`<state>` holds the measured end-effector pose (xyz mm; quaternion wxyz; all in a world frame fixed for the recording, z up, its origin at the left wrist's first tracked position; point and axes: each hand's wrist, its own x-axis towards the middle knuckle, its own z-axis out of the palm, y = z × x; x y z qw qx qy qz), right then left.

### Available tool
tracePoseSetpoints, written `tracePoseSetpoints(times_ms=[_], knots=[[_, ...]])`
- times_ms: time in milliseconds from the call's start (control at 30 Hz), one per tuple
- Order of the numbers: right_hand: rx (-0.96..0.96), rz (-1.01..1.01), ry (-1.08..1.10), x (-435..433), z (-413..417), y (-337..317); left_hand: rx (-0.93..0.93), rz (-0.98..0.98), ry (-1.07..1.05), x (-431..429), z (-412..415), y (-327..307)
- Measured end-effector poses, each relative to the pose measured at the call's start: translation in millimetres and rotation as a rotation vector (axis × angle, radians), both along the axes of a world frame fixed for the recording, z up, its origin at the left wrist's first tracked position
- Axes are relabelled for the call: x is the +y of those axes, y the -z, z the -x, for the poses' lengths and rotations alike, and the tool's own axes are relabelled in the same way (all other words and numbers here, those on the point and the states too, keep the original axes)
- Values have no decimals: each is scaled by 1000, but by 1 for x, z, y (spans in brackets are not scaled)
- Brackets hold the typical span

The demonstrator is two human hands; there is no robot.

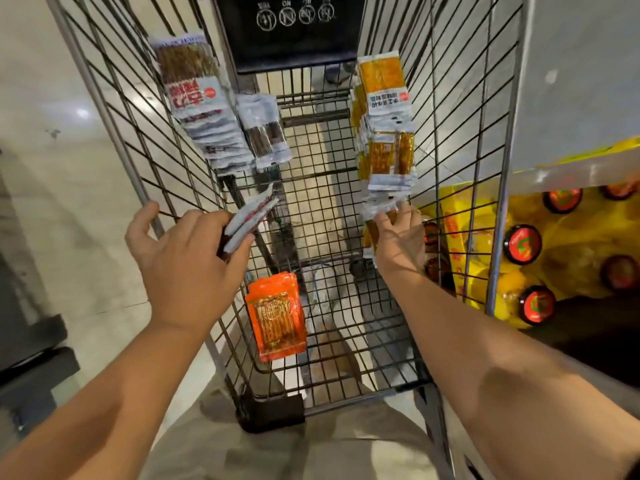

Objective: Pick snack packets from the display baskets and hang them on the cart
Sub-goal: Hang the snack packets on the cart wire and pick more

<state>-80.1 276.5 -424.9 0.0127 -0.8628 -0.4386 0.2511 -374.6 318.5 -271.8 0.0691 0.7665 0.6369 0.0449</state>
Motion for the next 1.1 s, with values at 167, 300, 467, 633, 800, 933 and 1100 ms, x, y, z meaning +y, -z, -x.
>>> tracePoseSetpoints(times_ms=[167,300,467,633,800,933,1100], knots=[[-212,200,-230,-7,12,-2,11,1,2,0,1,2],[-38,193,-30,-9,12,1,26,-12,8,1,1,3],[-9,204,22,-18,5,-2,24,-1,-9,1,1,1],[-45,233,-84,-24,2,-1,37,14,-15,1,-2,0],[-67,199,-229,-23,-3,-9,12,29,-16,-1,-4,-1],[51,183,-130,-4,20,-37,-100,26,-68,0,-7,-7],[1009,86,190,25,59,-96,-294,127,-206,1,-15,-29]])
